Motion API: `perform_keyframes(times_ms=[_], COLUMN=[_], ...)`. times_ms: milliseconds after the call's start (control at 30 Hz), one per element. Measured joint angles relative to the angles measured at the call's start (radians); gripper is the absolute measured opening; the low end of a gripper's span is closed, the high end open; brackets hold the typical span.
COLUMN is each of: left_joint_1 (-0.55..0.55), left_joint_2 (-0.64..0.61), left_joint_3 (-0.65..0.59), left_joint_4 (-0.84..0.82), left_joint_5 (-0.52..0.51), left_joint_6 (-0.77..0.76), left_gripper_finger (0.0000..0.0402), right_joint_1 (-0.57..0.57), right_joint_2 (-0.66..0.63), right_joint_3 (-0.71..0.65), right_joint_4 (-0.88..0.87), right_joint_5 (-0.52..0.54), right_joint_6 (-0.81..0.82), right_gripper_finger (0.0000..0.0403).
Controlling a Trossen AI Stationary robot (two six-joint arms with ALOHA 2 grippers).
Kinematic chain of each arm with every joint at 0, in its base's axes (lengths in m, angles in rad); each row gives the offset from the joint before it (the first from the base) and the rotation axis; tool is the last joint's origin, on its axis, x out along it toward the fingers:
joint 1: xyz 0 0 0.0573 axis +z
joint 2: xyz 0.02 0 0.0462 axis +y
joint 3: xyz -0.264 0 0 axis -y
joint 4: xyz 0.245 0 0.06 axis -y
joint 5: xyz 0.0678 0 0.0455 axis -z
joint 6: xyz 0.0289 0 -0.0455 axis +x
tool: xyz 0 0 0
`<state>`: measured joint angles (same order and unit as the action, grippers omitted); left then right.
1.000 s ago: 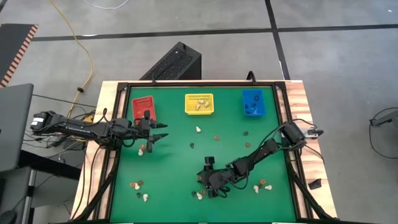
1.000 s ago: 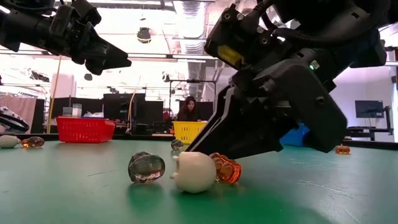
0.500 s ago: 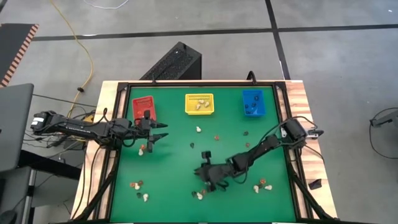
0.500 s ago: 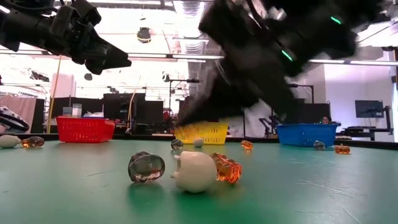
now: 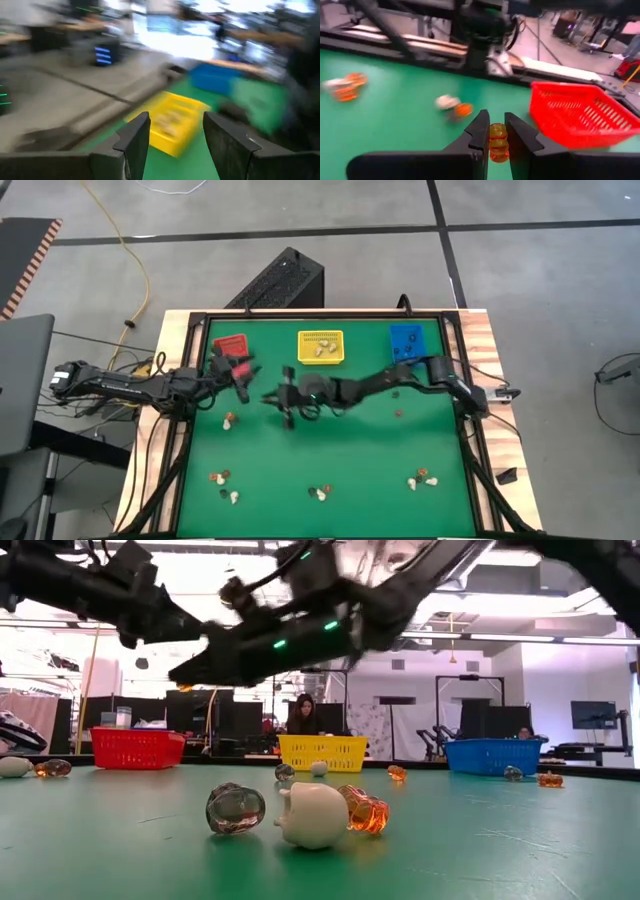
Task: Sort Halloween decoration
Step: Put the orange flower toy into the red bin, then put the white skull toy into the yellow bin
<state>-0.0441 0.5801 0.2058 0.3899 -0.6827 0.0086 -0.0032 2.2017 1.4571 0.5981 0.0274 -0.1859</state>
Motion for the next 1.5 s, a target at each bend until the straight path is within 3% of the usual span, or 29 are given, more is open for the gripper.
perform_keyframes(times_ms=[67, 133, 333, 500, 867, 1100, 1267, 1500], left_joint_1=[0.000, 0.002, 0.002, 0.002, 0.001, -0.022, -0.033, -0.034], left_joint_2=[-0.018, -0.038, -0.104, -0.133, -0.138, -0.138, -0.138, -0.126], left_joint_3=[0.000, 0.000, 0.000, 0.000, 0.000, 0.000, 0.001, 0.001], left_joint_4=[0.027, 0.045, 0.035, -0.020, -0.035, -0.069, -0.053, -0.093], left_joint_5=[-0.145, -0.227, -0.242, -0.240, -0.240, -0.232, -0.082, 0.398], left_joint_6=[0.028, 0.063, 0.133, 0.129, 0.136, 0.136, 0.101, -0.065], left_gripper_finger=[0.0176, 0.0176, 0.0176, 0.0176, 0.0176, 0.0176, 0.0176, 0.0176], right_joint_1=[-0.037, -0.067, -0.122, -0.147, -0.203, -0.204, -0.192, -0.164], right_joint_2=[0.071, 0.141, 0.364, 0.468, 0.476, 0.283, 0.070, -0.159], right_joint_3=[0.117, 0.236, 0.565, 0.756, 0.801, 0.799, 0.805, 0.797], right_joint_4=[-0.011, -0.028, -0.095, -0.158, -0.224, -0.899, -1.256, -1.809], right_joint_5=[-0.003, -0.006, -0.054, -0.057, -0.064, -0.121, -0.124, -0.131], right_joint_6=[-0.005, -0.005, -0.005, 0.009, 0.147, 0.018, -0.069, -0.023], right_gripper_finger=[0.0071, 0.0071, 0.0071, 0.0083, 0.0221, 0.0247, 0.0235, 0.0205])
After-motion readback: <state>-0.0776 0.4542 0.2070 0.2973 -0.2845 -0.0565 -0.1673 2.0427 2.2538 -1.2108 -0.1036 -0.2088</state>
